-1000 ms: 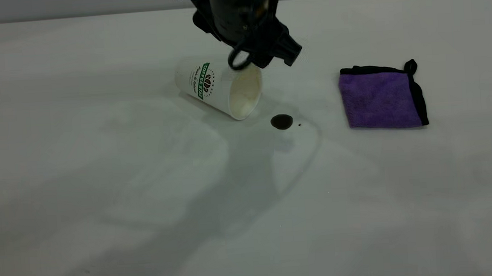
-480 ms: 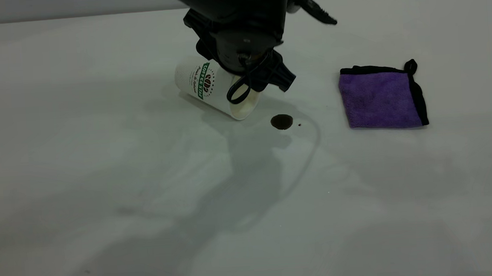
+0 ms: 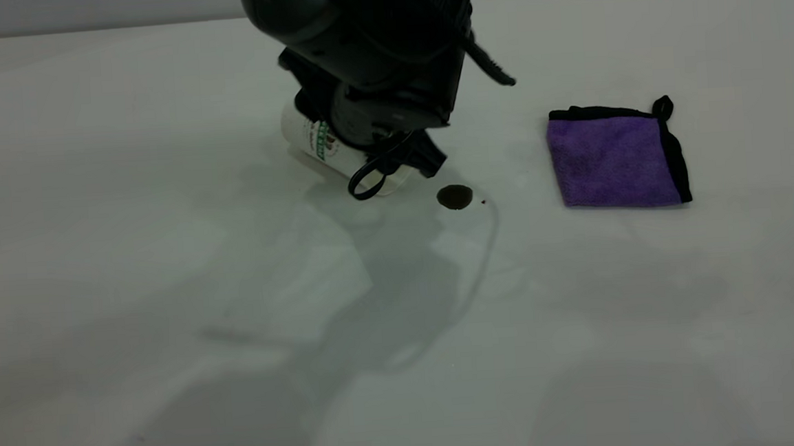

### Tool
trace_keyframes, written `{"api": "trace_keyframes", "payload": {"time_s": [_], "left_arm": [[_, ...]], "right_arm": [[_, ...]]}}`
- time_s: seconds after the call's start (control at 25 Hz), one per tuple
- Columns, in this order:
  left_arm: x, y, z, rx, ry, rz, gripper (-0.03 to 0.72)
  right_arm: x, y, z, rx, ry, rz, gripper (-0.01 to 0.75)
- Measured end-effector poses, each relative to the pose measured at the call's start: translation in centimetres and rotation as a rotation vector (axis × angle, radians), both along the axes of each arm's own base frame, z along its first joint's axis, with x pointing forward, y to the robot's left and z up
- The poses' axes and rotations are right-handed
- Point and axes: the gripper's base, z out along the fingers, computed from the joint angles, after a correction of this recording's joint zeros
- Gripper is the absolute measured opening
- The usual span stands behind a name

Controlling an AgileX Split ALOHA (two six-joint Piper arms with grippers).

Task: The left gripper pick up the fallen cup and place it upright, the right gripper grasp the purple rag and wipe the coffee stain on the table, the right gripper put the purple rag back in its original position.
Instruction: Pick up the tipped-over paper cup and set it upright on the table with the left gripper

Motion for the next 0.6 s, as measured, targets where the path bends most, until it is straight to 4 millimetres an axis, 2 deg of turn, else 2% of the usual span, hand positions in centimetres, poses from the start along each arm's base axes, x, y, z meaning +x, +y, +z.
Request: {"api": "trace_keyframes", "payload": {"time_s": [0.16,0.24,0.36,0.44,0.52,0.6], "left_arm": [[0.0,0.4,-0.2,0.023,-0.015,0.046,0.416],[0.0,0.5,-0.2,0.031,-0.02,0.054,0.299],[0.0,0.9,0.1,0.077,-0.037,0.074,0.082],[0.0,1.0,0.6,0.111,-0.035,0.065,0.026],[0.2,1.2,1.5,0.123,-0.011,0.056,0.01],[0.5,1.4,3.2,0.111,0.027,0.044,0.009]], "right_arm": [[0.0,0.0,0.0,0.0,0.0,0.0,0.386],[0.0,0.0,0.0,0.0,0.0,0.0,0.386],[0.0,0.0,0.0,0.0,0.0,0.0,0.386],[0.0,0.0,0.0,0.0,0.0,0.0,0.386],[0.0,0.0,0.0,0.0,0.0,0.0,0.386],[0.0,0.0,0.0,0.0,0.0,0.0,0.386]]}}
